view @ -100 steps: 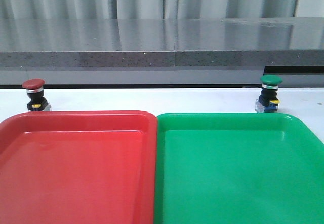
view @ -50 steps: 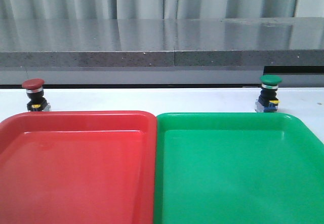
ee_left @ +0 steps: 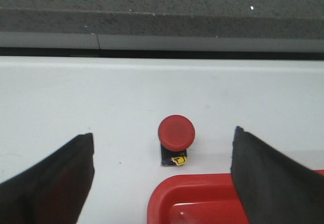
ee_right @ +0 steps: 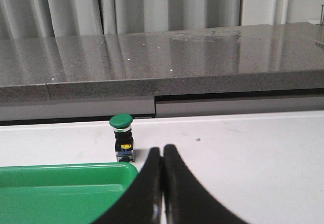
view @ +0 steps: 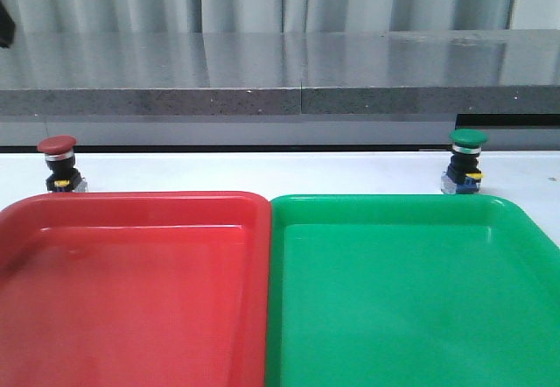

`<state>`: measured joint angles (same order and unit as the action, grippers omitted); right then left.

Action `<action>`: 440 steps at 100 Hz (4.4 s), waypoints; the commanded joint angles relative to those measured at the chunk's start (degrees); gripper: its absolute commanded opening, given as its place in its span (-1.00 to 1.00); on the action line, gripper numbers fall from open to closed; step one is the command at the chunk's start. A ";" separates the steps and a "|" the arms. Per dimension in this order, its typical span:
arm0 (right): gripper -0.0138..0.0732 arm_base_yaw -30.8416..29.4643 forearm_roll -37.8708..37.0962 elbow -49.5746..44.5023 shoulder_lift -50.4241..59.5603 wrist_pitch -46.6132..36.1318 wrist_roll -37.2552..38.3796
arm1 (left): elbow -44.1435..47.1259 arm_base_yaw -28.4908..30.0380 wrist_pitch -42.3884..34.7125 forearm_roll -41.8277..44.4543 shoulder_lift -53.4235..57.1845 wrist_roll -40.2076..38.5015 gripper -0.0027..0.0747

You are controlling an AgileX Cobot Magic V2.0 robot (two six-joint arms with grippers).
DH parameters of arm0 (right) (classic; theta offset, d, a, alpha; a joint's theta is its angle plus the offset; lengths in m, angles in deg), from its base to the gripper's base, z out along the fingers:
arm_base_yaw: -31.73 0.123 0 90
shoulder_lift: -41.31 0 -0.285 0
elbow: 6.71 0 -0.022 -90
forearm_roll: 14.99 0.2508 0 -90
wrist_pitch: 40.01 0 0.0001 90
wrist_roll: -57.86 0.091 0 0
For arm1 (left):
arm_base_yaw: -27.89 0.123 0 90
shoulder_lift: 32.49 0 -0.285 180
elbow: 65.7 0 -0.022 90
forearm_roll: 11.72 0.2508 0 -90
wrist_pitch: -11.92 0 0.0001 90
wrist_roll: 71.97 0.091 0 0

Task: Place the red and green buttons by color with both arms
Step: 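Move the left gripper down over the red-capped button, then close the left gripper on the red button and lift it, then carry the red button into the red tray and release it, then raise the left gripper away from the red tray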

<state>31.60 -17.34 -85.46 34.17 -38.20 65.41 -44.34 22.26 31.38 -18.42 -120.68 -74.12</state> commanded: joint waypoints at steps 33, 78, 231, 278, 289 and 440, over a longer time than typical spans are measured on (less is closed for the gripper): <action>-0.83 -0.14 -0.50 1.03 0.91 -4.11 -0.56 | -14.93 -1.21 6.71 -1.67 -14.57 -0.16 0.58; -0.83 -0.14 -0.50 1.03 0.91 -4.11 -0.56 | -19.77 -1.86 5.89 -2.61 -24.88 -0.16 0.58; -0.83 -0.14 -0.50 1.03 0.91 -4.11 -0.56 | 4.68 -8.00 0.56 -1.60 3.10 -5.20 -0.53; -0.83 -0.14 -0.50 1.03 0.91 -4.11 -0.56 | 18.70 -23.35 -9.30 -1.59 4.93 -14.91 -0.53; -0.83 -0.14 -0.50 1.03 0.91 -4.11 -0.56 | 21.32 -25.49 -10.57 -1.59 4.57 -15.87 -0.53; -0.83 -0.14 -0.50 1.03 0.91 -4.11 -0.56 | 22.92 -26.09 -6.77 0.95 30.68 -15.87 -0.98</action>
<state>31.60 -17.34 -85.46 34.17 -38.20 65.41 -20.11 -3.72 26.74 -17.83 -94.53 -89.60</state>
